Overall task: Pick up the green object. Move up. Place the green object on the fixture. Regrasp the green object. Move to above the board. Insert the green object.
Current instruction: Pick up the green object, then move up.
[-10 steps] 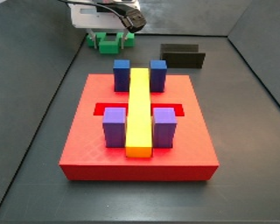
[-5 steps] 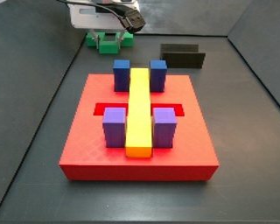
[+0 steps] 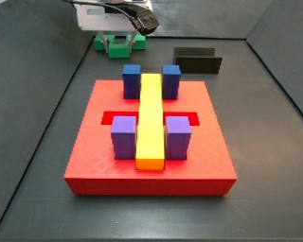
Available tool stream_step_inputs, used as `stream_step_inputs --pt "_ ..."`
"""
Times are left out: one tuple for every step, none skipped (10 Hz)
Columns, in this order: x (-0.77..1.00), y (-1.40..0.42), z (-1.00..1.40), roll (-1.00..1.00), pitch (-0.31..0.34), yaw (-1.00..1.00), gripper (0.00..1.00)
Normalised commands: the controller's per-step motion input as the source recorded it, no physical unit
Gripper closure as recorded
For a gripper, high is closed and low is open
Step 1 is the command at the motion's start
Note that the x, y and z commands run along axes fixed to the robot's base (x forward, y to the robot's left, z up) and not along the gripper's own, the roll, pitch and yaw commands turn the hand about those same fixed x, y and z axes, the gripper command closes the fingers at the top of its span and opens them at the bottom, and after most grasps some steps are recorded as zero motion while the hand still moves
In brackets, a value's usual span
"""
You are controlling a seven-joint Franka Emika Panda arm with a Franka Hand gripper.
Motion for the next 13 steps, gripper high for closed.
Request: stream_step_inputs --pt "0.0 0.0 0.0 0.0 0.0 0.0 1.0" --pt "0.0 0.0 0.0 0.0 0.0 0.0 1.0" --pt "0.0 0.0 0.0 0.0 0.0 0.0 1.0" --pt "0.0 0.0 0.0 0.0 0.0 0.0 1.0" --pt "0.0 0.0 0.0 0.0 0.0 0.0 1.0" --pt "0.0 0.0 0.0 0.0 0.0 0.0 1.0" --pt "0.0 0.0 0.0 0.0 0.0 0.0 1.0" --pt "0.0 0.0 0.0 0.0 0.0 0.0 1.0" --pt "0.0 0.0 0.0 0.0 0.0 0.0 1.0" --pt "0.0 0.0 0.0 0.0 0.0 0.0 1.0" --pt "0.0 0.0 0.83 0.0 0.0 0.0 1.0" --pt "-0.02 0.0 0.82 0.0 0.005 0.0 1.0" --pt "-0.06 0.0 0.57 0.02 0.01 -0.01 1.0"
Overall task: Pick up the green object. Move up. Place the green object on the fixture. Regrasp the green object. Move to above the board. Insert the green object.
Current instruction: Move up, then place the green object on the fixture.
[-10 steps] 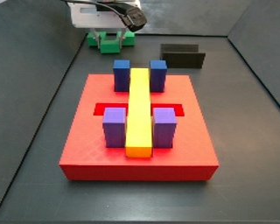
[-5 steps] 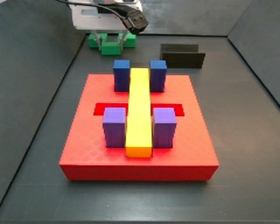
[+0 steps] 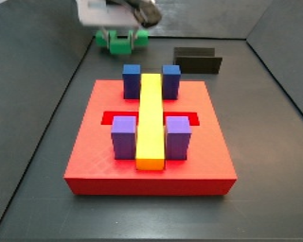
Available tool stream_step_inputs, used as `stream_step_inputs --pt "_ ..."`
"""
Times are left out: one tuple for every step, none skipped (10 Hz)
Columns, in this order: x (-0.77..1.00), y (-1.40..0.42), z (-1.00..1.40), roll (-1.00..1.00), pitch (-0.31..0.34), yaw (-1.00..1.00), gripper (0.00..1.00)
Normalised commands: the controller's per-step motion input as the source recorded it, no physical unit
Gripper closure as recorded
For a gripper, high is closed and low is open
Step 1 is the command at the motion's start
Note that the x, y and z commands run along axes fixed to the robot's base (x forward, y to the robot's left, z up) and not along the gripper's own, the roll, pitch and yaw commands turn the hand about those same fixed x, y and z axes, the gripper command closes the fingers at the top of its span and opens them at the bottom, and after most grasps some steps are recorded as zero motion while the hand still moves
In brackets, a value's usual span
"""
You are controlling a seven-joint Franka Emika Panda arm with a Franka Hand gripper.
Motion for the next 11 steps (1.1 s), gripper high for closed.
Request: stream_step_inputs --pt "-0.05 0.0 0.36 0.03 -0.009 -0.01 1.0" --pt "0.03 0.0 0.0 0.0 0.0 0.0 1.0" --pt "0.31 -0.13 0.5 -0.16 0.0 -0.06 1.0" --pt "0.35 -0.09 1.0 -0.22 -0.006 -0.18 1.0" --pt "0.48 -0.07 1.0 -0.3 0.0 -0.21 1.0" --pt "0.64 -0.07 1.0 -0.44 0.0 -0.26 1.0" --pt "0.82 -0.05 1.0 -0.58 0.094 -0.28 1.0" --pt "0.82 -0.07 0.83 -0.7 0.037 -0.27 1.0" --pt "0.77 -0.04 0.71 -0.83 0.0 -0.3 1.0" --pt "0.77 -0.02 0.58 -0.92 0.0 -0.3 1.0" --pt "0.77 0.0 0.45 -1.0 0.0 -0.28 1.0"
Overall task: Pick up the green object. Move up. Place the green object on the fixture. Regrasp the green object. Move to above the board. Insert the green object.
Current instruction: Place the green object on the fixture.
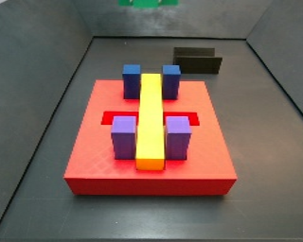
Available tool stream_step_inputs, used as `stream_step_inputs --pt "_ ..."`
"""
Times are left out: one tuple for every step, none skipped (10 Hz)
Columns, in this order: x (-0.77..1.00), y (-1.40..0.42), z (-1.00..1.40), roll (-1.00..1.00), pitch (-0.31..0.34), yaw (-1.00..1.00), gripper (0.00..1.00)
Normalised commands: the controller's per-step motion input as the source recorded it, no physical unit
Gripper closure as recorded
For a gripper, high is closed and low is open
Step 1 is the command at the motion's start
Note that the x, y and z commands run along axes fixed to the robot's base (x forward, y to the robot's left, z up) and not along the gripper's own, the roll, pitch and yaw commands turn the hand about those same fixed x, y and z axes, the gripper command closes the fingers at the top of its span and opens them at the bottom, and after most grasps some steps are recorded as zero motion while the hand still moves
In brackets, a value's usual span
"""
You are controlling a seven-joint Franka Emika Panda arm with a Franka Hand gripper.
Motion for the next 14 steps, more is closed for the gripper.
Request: stream_step_inputs --pt "0.77 0.0 0.34 -1.0 -0.049 -0.27 1.0" --pt "0.77 0.0 0.33 -1.0 -0.037 -0.28 1.0" --pt "0.76 0.0 0.33 -1.0 -0.031 -0.29 1.0" --pt "0.78 0.0 0.28 -1.0 0.0 -0.28 1.0" --pt "0.85 -0.04 0.17 -0.91 0.0 -0.24 1.0" --pt "0.93 -0.09 0.04 -0.77 0.037 -0.19 1.0" --pt "0.98 -0.15 0.0 -0.66 0.06 -0.14 1.0" --pt "1.0 -0.23 -0.2 -0.48 0.103 -0.01 1.0" --pt "1.0 -0.33 -0.34 -0.33 0.149 0.0 1.0" --pt "1.0 -0.36 -0.38 -0.21 0.2 0.0 1.0" --pt "0.98 -0.35 -0.4 -0.13 0.246 0.0 1.0" --pt "0.92 -0.32 -0.47 -0.16 0.254 0.06 1.0" --pt "0.85 -0.34 -0.46 -0.14 0.214 0.2 1.0" --pt "0.89 -0.24 -0.27 -0.18 0.137 0.3 1.0"
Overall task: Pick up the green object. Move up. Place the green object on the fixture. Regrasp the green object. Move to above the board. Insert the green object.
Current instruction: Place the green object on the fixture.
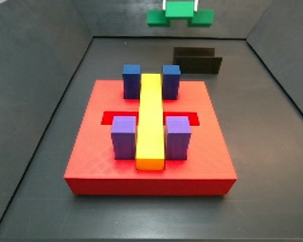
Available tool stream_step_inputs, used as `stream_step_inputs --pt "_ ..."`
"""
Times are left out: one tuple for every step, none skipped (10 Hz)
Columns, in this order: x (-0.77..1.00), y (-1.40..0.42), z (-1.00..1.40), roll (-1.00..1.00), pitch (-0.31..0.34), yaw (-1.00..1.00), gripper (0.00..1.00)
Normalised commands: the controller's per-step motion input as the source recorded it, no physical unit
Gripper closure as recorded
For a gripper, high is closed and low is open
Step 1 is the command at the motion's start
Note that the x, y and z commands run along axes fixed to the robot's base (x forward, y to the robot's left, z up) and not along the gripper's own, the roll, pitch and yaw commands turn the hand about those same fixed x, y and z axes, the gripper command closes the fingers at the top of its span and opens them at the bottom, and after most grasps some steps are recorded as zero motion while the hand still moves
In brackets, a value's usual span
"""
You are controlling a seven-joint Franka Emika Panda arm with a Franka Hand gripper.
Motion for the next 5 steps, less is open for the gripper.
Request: stream_step_inputs --pt "0.83 -0.29 -0.04 -0.28 0.06 0.28 1.0" --pt "0.79 -0.27 -0.02 -0.26 0.069 0.31 1.0" --pt "0.78 -0.21 -0.07 -0.33 0.083 0.3 1.0" --pt "0.74 -0.2 -0.13 -0.38 0.054 0.31 1.0" --pt "0.7 -0.13 -0.2 -0.42 0.023 0.33 1.0"
